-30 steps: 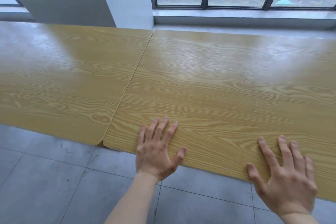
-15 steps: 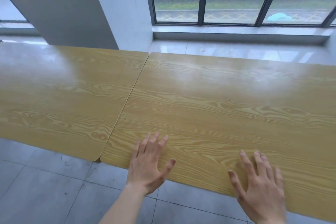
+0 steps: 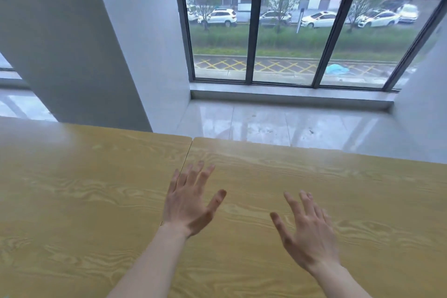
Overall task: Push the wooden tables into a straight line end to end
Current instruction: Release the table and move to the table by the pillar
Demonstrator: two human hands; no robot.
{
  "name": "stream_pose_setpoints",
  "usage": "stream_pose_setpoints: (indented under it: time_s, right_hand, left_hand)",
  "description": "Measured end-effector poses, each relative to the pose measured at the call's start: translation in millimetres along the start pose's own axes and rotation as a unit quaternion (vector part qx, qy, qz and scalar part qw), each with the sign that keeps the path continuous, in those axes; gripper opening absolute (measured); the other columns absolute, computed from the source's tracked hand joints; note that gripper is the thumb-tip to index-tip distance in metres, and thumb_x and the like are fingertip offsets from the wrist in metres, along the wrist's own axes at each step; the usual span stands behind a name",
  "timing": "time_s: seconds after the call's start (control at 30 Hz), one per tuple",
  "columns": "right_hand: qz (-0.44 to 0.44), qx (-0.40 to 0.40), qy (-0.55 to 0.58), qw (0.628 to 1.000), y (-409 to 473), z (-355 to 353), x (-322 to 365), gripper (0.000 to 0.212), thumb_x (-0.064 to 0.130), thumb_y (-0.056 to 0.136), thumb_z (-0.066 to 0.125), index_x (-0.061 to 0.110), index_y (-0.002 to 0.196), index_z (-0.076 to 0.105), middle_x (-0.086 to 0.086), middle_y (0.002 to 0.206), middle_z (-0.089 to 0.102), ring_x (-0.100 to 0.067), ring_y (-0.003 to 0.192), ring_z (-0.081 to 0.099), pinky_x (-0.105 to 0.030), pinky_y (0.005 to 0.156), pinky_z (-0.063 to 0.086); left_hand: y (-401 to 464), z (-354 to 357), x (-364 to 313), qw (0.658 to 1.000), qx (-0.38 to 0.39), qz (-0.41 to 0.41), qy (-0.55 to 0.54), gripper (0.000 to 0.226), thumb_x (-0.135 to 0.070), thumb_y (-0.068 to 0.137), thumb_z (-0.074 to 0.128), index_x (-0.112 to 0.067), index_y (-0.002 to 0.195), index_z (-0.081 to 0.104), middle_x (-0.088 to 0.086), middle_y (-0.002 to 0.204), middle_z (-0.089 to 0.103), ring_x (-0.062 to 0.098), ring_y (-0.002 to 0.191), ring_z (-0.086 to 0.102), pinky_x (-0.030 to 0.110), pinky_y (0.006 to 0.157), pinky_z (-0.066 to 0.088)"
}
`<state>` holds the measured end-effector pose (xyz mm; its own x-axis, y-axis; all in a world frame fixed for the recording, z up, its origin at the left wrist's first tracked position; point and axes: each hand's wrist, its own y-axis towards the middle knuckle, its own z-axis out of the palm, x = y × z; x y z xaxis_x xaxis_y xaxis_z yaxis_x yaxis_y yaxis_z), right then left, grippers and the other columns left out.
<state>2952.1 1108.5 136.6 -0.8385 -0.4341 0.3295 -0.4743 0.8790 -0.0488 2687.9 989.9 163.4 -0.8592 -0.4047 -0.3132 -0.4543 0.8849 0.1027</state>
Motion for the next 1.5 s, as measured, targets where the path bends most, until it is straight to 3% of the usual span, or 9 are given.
stream_pose_setpoints:
  time_s: [0.3, 0.5, 0.7, 1.0, 1.1, 1.2, 1.3, 1.5]
  right_hand:
    - [0.047, 0.001, -0.009, 0.999, 135.4, 27.4, 108.1, 0.092, 0.089, 0.084, 0.008, 0.045, 0.164, 0.020, 0.000, 0.177, 0.015, -0.020, 0.163, 0.005, -0.044, 0.132, 0.009]
    - [0.053, 0.008, 0.008, 0.999, 222.0, 57.0, 146.8, 0.091, 0.088, 0.085, 0.012, 0.043, 0.164, 0.024, 0.000, 0.177, 0.015, -0.020, 0.163, 0.006, -0.046, 0.132, 0.007]
    - [0.093, 0.003, 0.037, 0.995, 295.4, 99.8, 137.7, 0.092, 0.086, 0.087, 0.007, 0.041, 0.163, 0.029, -0.001, 0.176, 0.019, -0.018, 0.163, 0.008, -0.044, 0.131, 0.009]
    - [0.115, 0.016, -0.023, 0.993, 353.2, 149.3, 73.7, 0.104, 0.088, 0.082, -0.006, 0.034, 0.160, 0.040, -0.009, 0.171, 0.033, -0.025, 0.161, 0.018, -0.050, 0.130, 0.010]
    - [0.117, 0.025, -0.048, 0.992, 361.1, 158.8, 65.9, 0.104, 0.086, 0.083, -0.009, 0.036, 0.157, 0.044, -0.006, 0.168, 0.039, -0.024, 0.160, 0.023, -0.051, 0.130, 0.003]
    - [0.105, 0.013, -0.079, 0.991, 358.3, 168.9, 68.5, 0.099, 0.083, 0.087, -0.006, 0.033, 0.154, 0.049, -0.003, 0.159, 0.050, -0.025, 0.155, 0.029, -0.051, 0.130, -0.005]
    - [0.102, -0.003, -0.087, 0.991, 355.7, 173.5, 69.4, 0.094, 0.081, 0.091, -0.001, 0.031, 0.148, 0.055, -0.003, 0.142, 0.060, -0.027, 0.144, 0.039, -0.052, 0.130, -0.005]
    - [0.098, -0.006, -0.120, 0.988, 359.0, 176.9, 70.9, 0.101, 0.087, 0.087, -0.010, 0.025, 0.122, 0.062, -0.004, 0.123, 0.060, -0.032, 0.132, 0.045, -0.055, 0.130, 0.002]
  left_hand:
    - [145.1, 4.9, 95.9, 0.998, 0.035, 0.033, -0.031, 0.082, -0.083, 0.088, 0.011, -0.046, 0.161, 0.015, -0.012, 0.174, 0.011, 0.015, 0.161, 0.002, 0.042, 0.130, -0.006]
    - [216.6, 45.2, 125.2, 0.994, 0.072, 0.056, -0.052, 0.083, -0.083, 0.087, 0.012, -0.046, 0.161, 0.013, -0.010, 0.173, 0.015, 0.014, 0.161, 0.001, 0.041, 0.130, -0.005]
    - [272.7, 108.4, 127.0, 0.989, 0.103, 0.074, -0.072, 0.079, -0.080, 0.091, 0.018, -0.045, 0.161, 0.013, -0.009, 0.173, 0.017, 0.015, 0.161, 0.002, 0.041, 0.130, -0.004]
    - [335.3, 189.7, 113.6, 0.978, 0.164, 0.104, -0.080, 0.072, -0.073, 0.098, 0.027, -0.043, 0.163, 0.012, -0.005, 0.172, 0.024, 0.017, 0.160, 0.011, 0.036, 0.130, -0.002]
    - [344.3, 198.5, 113.7, 0.978, 0.170, 0.104, -0.061, 0.073, -0.075, 0.097, 0.024, -0.043, 0.162, 0.014, -0.004, 0.164, 0.040, 0.021, 0.153, 0.029, 0.040, 0.127, 0.012]
    - [343.9, 200.4, 116.2, 0.980, 0.163, 0.106, -0.040, 0.079, -0.082, 0.092, 0.016, -0.044, 0.161, 0.016, 0.000, 0.137, 0.062, 0.026, 0.128, 0.052, 0.044, 0.113, 0.030]
    - [342.3, 200.8, 117.0, 0.980, 0.163, 0.109, -0.019, 0.083, -0.085, 0.088, 0.010, -0.043, 0.160, 0.017, 0.002, 0.121, 0.068, 0.028, 0.115, 0.057, 0.045, 0.106, 0.034]
    - [344.8, 198.0, 117.9, 0.982, 0.160, 0.105, -0.003, 0.086, -0.087, 0.087, 0.012, -0.037, 0.154, 0.030, 0.004, 0.115, 0.070, 0.029, 0.110, 0.061, 0.047, 0.106, 0.037]
